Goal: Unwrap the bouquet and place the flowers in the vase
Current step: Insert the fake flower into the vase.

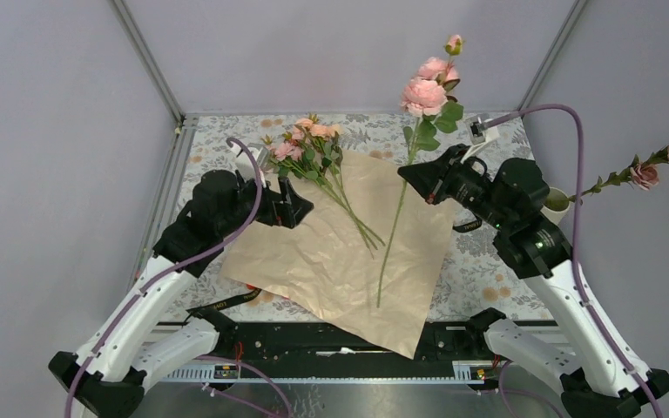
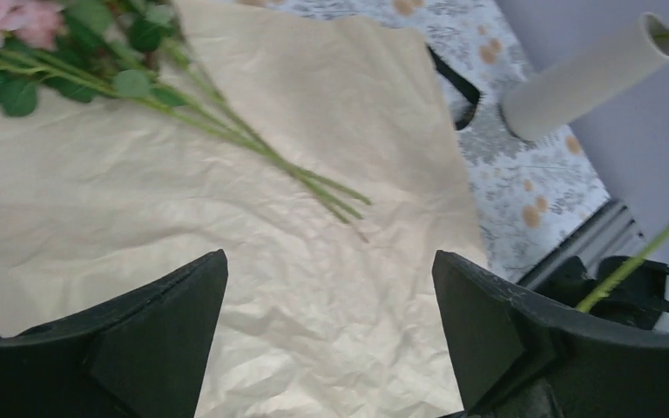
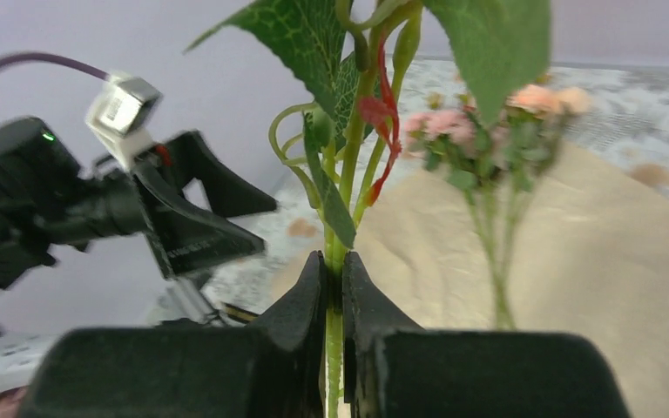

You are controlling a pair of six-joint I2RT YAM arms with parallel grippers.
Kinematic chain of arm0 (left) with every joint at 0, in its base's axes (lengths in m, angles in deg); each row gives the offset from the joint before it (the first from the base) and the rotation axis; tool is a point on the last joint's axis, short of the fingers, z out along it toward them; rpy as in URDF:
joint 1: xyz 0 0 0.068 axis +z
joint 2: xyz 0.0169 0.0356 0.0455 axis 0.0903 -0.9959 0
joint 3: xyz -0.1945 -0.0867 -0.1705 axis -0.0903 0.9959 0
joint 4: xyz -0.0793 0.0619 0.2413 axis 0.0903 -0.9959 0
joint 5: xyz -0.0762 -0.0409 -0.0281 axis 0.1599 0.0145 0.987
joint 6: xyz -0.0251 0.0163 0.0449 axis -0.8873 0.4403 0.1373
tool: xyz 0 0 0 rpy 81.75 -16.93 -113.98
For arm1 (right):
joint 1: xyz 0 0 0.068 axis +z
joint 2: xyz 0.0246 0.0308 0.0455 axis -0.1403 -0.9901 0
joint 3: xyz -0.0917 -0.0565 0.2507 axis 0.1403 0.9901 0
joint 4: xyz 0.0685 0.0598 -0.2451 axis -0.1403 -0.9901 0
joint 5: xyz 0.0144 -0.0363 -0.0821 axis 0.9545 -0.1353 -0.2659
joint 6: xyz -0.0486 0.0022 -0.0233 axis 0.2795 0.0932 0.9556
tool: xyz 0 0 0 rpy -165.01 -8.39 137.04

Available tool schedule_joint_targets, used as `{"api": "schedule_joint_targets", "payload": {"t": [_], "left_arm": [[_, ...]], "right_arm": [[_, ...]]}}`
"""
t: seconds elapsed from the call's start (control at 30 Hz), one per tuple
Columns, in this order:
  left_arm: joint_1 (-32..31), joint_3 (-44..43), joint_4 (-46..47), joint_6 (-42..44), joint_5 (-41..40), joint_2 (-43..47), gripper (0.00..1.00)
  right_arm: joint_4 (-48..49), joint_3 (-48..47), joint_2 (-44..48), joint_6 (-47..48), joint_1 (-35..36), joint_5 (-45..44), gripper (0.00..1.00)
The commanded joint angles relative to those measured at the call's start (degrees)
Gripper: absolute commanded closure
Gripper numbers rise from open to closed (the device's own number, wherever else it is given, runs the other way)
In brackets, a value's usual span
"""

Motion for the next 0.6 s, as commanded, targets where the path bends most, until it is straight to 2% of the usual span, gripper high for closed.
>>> {"api": "schedule_joint_targets", "payload": {"t": [0.0, 0.17, 0.27, 0.33, 0.47, 0.57], "left_arm": [[8.93, -3.35, -3.75, 6.46, 6.73, -1.94, 0.06], [15.41, -3.50, -3.82, 4.58, 3.15, -4.16, 0.05], [18.76, -1.52, -2.35, 4.44, -1.08, -3.03, 0.05], [20.16, -0.58, -2.24, 4.88, -4.64, -2.23, 0.04], [22.17, 1.54, -1.85, 5.33, -7.49, -0.60, 0.04], [22.37, 2.56, -1.80, 6.01, -8.97, 0.78, 0.04]], "right_arm": [[-15.09, -4.18, 2.74, 14.20, 0.38, -13.19, 1.00], [-24.99, -10.07, 1.82, 23.83, 0.32, -29.61, 1.00], [-26.36, -12.89, 0.26, 29.26, -1.05, -38.78, 1.00], [-26.30, -15.39, -0.76, 31.17, -4.44, -39.86, 1.00], [-25.34, -21.66, -2.55, 31.97, -15.28, -33.92, 1.00], [-24.27, -27.44, -5.56, 35.35, -18.12, -36.39, 1.00]]}}
